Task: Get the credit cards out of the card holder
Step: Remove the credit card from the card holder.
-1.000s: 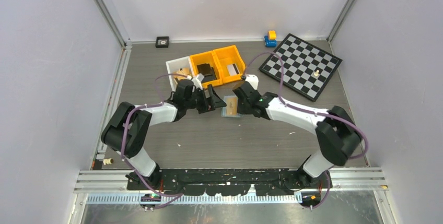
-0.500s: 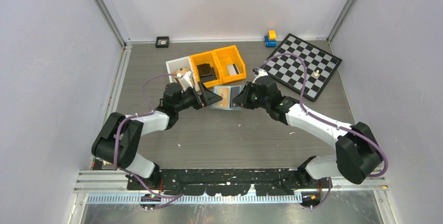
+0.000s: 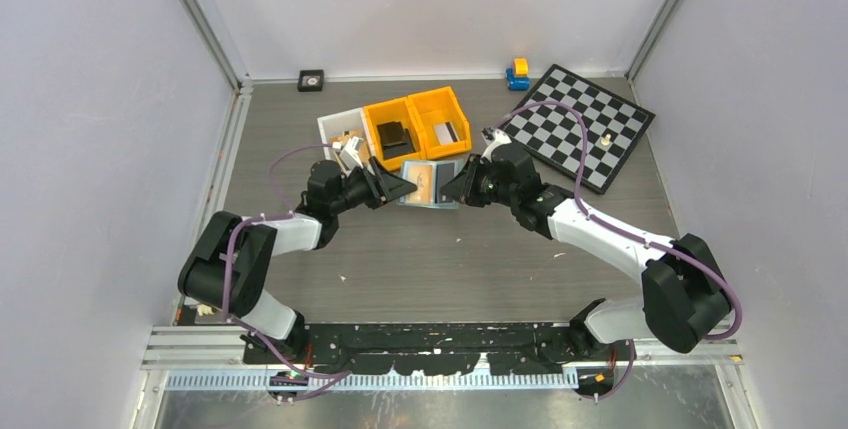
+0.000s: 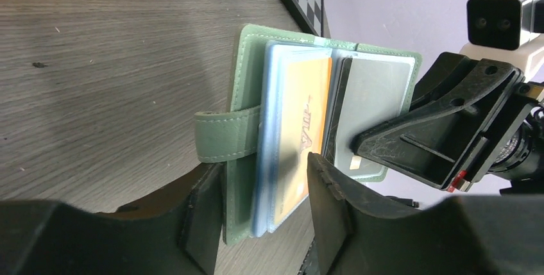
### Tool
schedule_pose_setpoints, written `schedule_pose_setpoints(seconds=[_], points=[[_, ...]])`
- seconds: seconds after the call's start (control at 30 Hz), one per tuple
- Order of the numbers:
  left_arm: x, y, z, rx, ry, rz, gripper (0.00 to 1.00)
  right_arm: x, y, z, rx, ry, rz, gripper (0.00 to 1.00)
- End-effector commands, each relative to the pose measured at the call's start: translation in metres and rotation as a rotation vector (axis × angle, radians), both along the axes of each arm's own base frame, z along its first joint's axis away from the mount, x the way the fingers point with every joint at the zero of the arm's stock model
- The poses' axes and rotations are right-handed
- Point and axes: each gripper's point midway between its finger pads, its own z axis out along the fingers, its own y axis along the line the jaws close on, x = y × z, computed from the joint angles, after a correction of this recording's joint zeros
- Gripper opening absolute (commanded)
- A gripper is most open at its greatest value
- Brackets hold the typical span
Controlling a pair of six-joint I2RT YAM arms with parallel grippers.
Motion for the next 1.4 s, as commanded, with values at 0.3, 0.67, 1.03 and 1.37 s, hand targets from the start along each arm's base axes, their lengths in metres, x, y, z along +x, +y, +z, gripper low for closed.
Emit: schedule_pose_setpoints(seconds=[0.3, 0.67, 1.03, 1.37], points=[[0.003, -0.004, 0.024, -0.139, -0.062, -0.054, 0.6, 0.002, 0.009, 0.025, 0.094, -0.048, 0.032, 0.0], [0.009, -0.013, -0.004, -0.178, 0.073, -0.093, 0.72, 0.001, 0.007, 0.03, 0.131, -0.055, 0.031, 0.0], [0.008, 0.001, 0.028, -0.248, -0.052, -0.068, 0.42, 0.005, 0.005, 0.023, 0.127, -0.037, 0.019, 0.0], [0.007, 0.009, 0.035, -0.251, -0.084, -0.045, 0.22, 0.009, 0.002, 0.018, 0.123, -0.026, 0.009, 0.0]])
